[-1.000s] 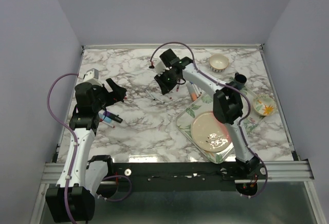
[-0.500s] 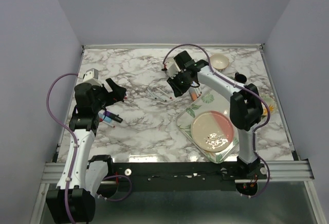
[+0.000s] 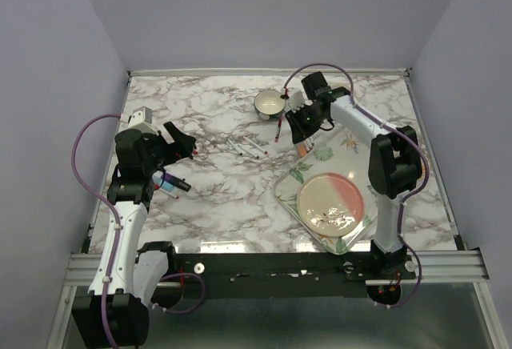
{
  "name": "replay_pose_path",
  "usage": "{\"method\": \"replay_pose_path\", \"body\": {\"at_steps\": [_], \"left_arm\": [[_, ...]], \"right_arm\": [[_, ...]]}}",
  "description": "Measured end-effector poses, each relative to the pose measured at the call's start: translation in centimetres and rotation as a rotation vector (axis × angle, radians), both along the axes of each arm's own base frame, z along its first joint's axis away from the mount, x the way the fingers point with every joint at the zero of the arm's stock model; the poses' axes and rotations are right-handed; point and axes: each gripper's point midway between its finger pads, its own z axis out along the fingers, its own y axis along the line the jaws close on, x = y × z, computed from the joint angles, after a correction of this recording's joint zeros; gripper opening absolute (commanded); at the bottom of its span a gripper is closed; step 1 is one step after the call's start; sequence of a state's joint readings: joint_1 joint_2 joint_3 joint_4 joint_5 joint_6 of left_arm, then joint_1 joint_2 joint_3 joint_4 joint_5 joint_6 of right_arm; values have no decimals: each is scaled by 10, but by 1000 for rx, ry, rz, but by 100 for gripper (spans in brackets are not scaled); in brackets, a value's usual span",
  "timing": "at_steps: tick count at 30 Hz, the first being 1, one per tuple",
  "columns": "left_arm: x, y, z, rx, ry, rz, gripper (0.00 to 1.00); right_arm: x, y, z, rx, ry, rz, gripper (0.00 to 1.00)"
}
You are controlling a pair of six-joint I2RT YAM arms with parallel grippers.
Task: Open the pen caps
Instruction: Place the barrel on the table with the right arm, then grab a pen on the table with the right arm
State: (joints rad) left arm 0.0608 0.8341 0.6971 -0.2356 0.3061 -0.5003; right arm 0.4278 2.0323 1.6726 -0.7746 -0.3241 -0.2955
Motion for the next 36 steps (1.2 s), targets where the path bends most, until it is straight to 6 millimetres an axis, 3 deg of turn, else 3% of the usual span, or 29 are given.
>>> {"method": "replay_pose_path", "body": {"at_steps": [10, 20, 36], "left_arm": [[0, 1, 0, 0, 0, 2, 95], [0, 1, -1, 1, 1, 1, 95], [0, 0, -1, -1, 4, -3, 95]], "right_arm": [[36, -49, -13, 12, 29, -165, 33], [82, -46, -29, -11, 5, -200, 27], [87, -58, -47, -91, 15, -232, 27]]}}
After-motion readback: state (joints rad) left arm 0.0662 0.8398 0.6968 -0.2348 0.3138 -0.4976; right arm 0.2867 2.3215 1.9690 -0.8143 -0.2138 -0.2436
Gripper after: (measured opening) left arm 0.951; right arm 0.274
